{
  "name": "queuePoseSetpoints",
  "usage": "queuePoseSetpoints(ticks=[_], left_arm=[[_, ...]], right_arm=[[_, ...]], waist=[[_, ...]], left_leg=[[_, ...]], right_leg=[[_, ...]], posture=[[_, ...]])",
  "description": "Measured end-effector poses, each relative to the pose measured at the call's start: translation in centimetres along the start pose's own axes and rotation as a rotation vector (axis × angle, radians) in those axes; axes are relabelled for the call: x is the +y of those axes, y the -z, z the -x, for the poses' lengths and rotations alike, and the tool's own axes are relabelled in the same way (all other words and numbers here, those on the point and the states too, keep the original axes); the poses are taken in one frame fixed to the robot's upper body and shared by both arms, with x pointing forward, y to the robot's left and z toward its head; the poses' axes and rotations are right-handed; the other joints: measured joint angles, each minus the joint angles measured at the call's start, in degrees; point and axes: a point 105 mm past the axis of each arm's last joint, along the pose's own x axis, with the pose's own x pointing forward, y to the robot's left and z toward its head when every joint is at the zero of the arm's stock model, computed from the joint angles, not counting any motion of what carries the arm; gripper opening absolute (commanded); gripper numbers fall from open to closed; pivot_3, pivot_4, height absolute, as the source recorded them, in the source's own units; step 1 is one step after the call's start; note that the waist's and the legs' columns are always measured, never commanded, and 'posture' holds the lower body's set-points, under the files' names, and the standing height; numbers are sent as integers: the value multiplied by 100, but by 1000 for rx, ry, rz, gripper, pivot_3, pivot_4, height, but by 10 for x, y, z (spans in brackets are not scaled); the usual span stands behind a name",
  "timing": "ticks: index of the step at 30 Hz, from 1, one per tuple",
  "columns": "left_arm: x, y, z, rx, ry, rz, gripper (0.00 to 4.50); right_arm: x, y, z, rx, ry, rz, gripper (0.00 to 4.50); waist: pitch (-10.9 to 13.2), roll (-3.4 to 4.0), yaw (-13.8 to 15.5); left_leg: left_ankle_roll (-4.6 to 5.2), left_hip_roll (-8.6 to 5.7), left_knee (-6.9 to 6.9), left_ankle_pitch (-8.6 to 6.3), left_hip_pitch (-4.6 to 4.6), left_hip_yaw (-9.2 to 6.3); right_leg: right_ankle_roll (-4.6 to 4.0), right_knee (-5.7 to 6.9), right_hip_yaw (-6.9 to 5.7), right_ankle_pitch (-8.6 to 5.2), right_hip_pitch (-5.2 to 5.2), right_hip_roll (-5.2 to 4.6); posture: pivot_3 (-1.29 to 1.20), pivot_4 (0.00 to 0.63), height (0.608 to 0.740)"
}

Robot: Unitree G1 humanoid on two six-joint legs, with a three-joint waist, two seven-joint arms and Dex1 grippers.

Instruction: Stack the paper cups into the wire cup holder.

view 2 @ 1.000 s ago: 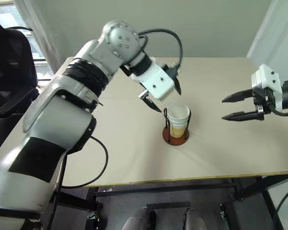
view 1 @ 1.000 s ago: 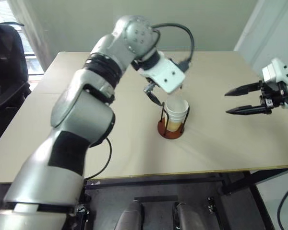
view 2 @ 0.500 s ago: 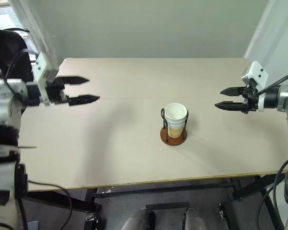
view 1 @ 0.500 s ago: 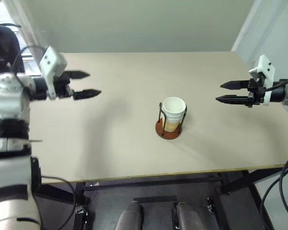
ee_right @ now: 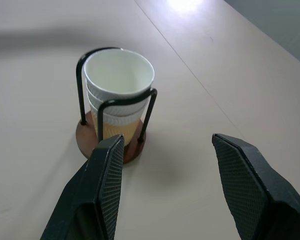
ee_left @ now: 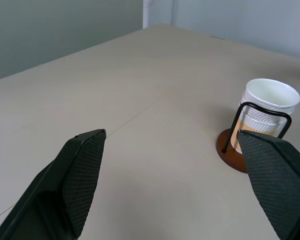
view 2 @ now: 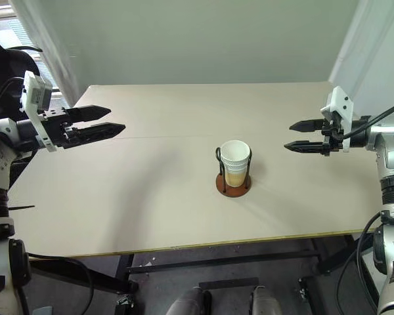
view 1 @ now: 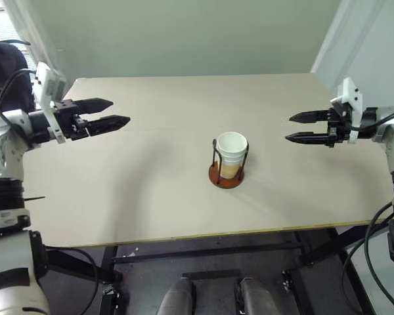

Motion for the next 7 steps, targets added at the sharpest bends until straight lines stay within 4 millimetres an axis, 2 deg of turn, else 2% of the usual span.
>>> queuePoseSetpoints(ticks=[7], left_arm=[[-6,-1,3,-15,-20,-21,4475]], right_arm=[[3,0,-2,9,-20,11,2805]], waist=[[0,0,1]], left_leg=[[-14,2,-52,-5,-3,1]], right_leg=[[-26,0,-7,-32,-23,-1]], posture=[[0,150,740]])
